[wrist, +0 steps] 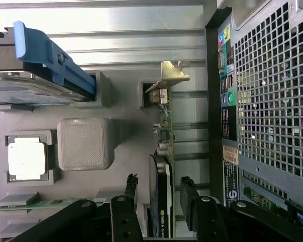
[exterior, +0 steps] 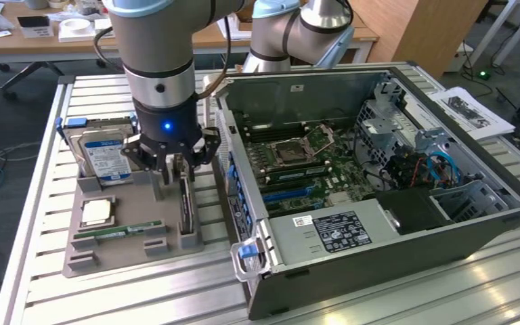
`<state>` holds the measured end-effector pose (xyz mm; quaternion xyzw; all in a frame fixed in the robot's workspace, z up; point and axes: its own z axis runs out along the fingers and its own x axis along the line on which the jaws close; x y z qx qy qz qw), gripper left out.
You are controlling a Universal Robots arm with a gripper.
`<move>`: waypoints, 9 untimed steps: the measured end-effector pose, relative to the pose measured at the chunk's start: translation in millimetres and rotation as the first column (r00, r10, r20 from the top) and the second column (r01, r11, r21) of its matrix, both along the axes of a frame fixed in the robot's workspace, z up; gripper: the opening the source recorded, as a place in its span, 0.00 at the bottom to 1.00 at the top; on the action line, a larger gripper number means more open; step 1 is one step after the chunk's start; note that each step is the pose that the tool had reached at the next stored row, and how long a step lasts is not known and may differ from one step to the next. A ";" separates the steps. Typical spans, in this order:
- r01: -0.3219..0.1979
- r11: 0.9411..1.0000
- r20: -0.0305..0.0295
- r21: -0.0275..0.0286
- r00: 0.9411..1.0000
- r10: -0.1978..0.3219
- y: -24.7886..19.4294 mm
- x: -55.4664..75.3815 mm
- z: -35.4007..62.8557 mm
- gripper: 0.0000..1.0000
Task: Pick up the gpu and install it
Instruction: 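Pick up the gpu and move the gpu toward the slot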
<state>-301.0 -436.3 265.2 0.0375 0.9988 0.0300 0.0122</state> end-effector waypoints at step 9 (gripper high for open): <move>0.000 1.000 0.000 0.000 1.000 0.000 0.0 0.0 -5.9 0.47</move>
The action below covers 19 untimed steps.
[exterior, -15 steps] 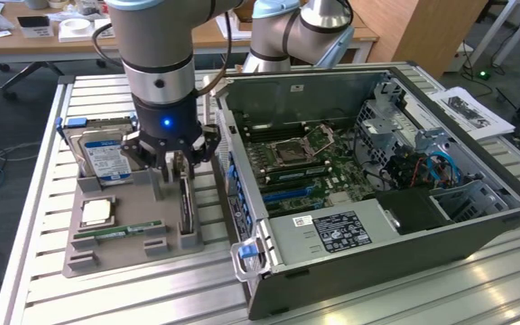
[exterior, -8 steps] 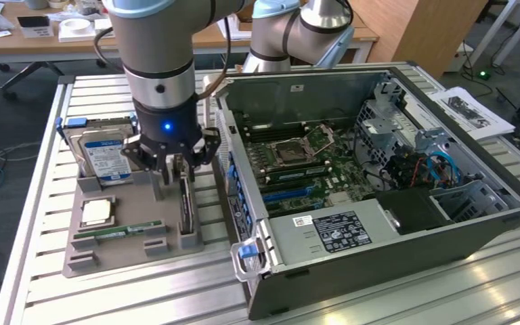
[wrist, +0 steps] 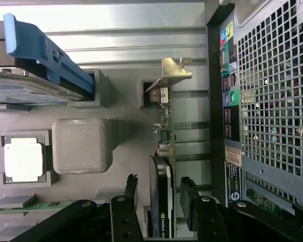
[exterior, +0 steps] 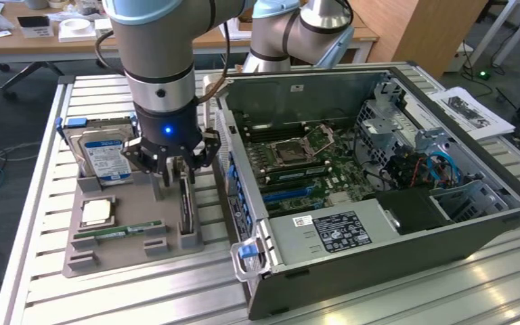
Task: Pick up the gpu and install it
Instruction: 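Pick up the gpu and move the gpu toward the slot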
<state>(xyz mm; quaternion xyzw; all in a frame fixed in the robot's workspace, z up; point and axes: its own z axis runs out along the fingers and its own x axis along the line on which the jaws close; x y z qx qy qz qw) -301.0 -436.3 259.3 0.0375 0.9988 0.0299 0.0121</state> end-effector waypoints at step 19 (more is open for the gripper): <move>0.000 1.000 0.000 -0.002 1.000 0.000 -6.5 2.0 -1.6 0.47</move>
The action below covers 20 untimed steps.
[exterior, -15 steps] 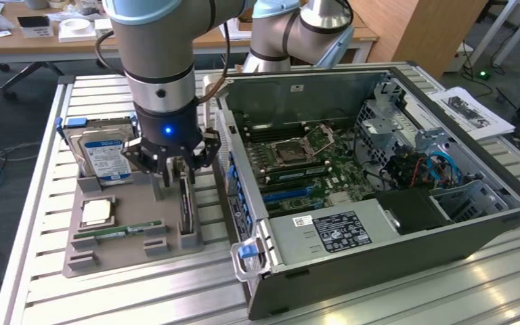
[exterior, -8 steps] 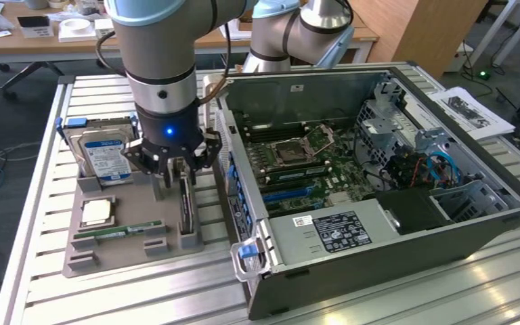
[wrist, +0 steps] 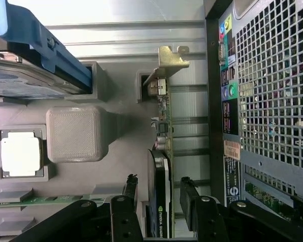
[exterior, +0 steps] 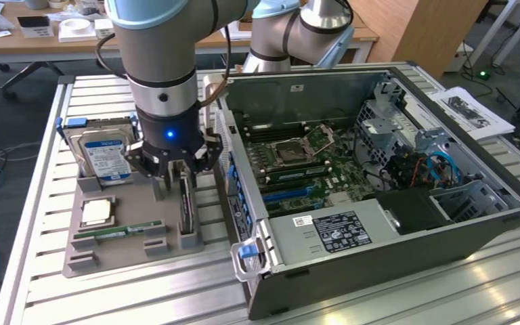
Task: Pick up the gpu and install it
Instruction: 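Pick up the gpu and move the gpu toward the slot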
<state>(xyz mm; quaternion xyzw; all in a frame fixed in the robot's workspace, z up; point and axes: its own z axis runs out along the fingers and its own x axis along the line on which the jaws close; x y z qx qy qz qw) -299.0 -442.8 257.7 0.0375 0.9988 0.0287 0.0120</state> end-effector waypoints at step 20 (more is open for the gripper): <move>0.000 1.000 0.000 -0.001 1.000 0.000 -0.9 3.8 -17.8 0.47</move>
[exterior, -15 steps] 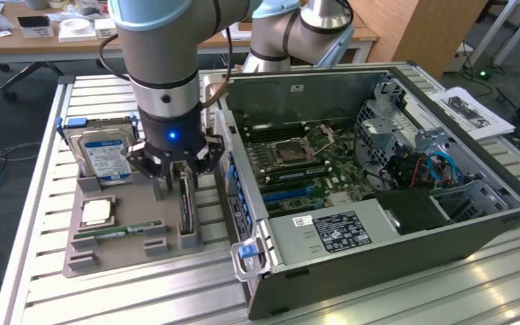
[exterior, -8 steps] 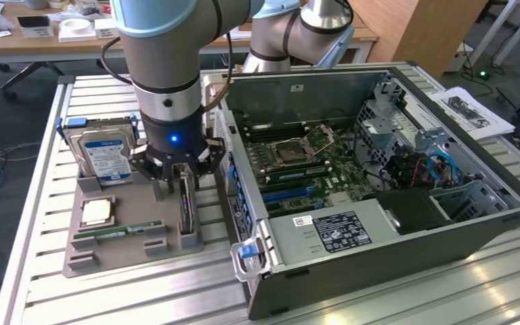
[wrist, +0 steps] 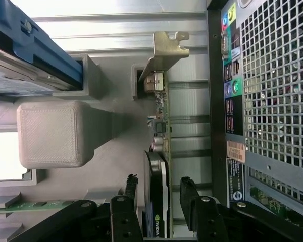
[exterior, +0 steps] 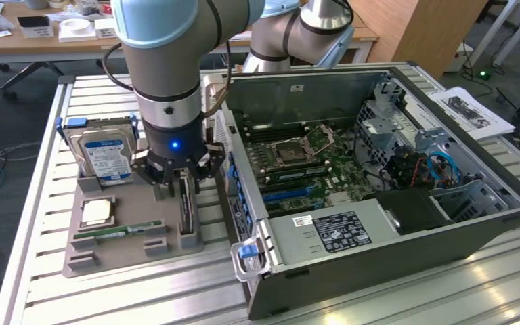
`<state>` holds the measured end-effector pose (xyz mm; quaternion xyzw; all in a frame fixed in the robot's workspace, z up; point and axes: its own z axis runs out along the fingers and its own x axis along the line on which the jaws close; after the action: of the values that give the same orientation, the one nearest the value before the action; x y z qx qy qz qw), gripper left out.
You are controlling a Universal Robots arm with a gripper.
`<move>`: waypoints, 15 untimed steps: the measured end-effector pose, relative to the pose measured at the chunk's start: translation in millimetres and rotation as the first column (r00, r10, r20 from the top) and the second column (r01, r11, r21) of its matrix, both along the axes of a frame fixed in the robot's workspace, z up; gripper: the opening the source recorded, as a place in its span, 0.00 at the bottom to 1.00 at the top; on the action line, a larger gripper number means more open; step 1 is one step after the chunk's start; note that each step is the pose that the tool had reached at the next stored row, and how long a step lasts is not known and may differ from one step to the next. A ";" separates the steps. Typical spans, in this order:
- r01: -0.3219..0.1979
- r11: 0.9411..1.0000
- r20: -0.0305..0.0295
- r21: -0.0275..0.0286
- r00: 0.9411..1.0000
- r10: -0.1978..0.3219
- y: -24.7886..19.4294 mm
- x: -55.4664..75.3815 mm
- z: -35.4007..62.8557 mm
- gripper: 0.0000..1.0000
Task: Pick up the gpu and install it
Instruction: 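Pick up the gpu and move the gpu toward the slot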
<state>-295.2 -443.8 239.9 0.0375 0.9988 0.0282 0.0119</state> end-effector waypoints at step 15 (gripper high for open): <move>0.000 1.000 0.000 0.000 1.000 0.000 1.3 -1.0 -4.8 0.47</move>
<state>-296.1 -442.4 235.2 0.0376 0.9988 0.0282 0.0120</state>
